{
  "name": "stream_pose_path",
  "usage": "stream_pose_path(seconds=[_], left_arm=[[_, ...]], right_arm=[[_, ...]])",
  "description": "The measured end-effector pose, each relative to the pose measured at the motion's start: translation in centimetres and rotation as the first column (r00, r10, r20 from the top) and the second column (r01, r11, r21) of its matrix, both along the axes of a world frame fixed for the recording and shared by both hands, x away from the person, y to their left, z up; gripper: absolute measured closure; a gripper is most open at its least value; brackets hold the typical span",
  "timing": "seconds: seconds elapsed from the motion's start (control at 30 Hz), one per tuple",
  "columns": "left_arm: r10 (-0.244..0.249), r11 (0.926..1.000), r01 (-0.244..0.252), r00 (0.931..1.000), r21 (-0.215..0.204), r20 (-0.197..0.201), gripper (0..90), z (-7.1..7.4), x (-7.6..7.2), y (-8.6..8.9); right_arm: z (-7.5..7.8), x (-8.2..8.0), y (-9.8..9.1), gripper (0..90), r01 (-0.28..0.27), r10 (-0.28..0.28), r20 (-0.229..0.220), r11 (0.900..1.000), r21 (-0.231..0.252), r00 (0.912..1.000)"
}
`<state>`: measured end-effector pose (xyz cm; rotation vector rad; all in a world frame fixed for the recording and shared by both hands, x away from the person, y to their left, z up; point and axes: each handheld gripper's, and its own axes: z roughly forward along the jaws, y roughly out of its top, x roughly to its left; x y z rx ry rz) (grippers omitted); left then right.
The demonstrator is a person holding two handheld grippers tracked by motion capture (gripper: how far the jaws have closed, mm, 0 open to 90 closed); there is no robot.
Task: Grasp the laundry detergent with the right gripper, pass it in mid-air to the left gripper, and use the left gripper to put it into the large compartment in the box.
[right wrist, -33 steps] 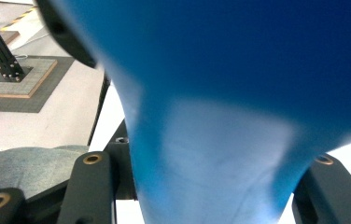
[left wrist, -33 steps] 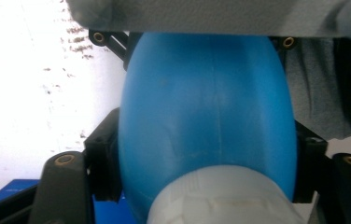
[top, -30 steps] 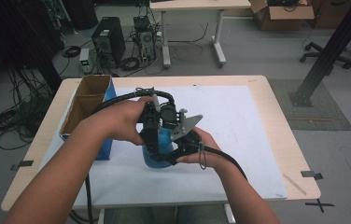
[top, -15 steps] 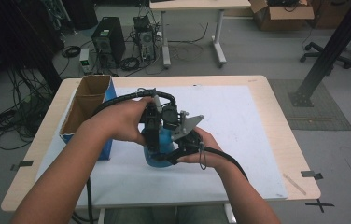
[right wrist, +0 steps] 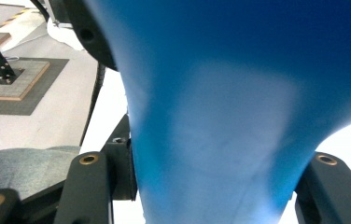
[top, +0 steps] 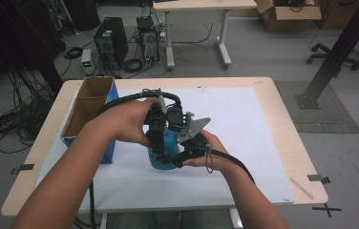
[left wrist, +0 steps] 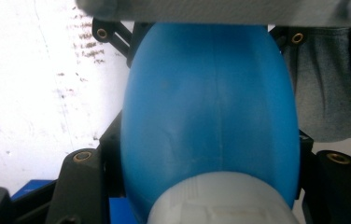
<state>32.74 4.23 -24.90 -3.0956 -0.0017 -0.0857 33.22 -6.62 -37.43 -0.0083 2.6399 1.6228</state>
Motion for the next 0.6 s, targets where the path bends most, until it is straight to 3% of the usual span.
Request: stream_pose_path(seconds=[0.07, 0.13, 0.27, 0.3, 0.33, 0.37, 0.6], left_arm=[[0.0, 1.0, 0.0, 1.0, 0.009, 0.003, 39.6, 0.03, 0.05, -0.07], [0.0, 0.9999, 0.0, 1.0, 0.012, 0.008, 39.6, 0.03, 0.09, -0.1], [0.001, 0.9999, -0.002, 0.9999, 0.011, 0.016, 39.6, -0.05, 0.21, -0.15], [0.0, 1.0, 0.0, 0.9998, 0.009, 0.018, 39.6, -0.09, 0.22, -0.13], [0.0, 0.9999, 0.0, 0.9998, 0.013, 0.018, 39.5, -0.07, 0.26, -0.15], [-0.002, 0.9999, 0.002, 0.9998, 0.013, 0.02, 39.5, -0.06, 0.25, -0.15], [-0.001, 1.0, 0.001, 0.9998, 0.008, 0.018, 39.5, 0.08, 0.28, -0.04]], right_arm=[[-0.05, 0.2, -0.1, 41.4, 0.006, -0.006, 0.016, 1.0, -0.003, 0.9999], [-0.03, 0.11, -0.15, 37.7, -0.001, 0.001, -0.027, 0.9999, 0.014, 0.9996], [-0.01, 0.43, -0.3, 29.9, 0.014, -0.014, -0.018, 0.9997, 0.02, 0.9997], [0.0, 0.35, -0.32, 28.8, 0.022, -0.02, -0.04, 0.9994, 0.029, 0.999], [-0.04, 0.53, -0.39, 27.8, 0.025, -0.024, -0.027, 0.9994, 0.025, 0.9993], [-0.06, 0.47, -0.41, 26.4, 0.023, -0.021, -0.052, 0.9991, 0.035, 0.9984], [-0.34, 0.65, -0.52, 18.0, 0.037, -0.034, -0.067, 0.9982, 0.046, 0.9972]])
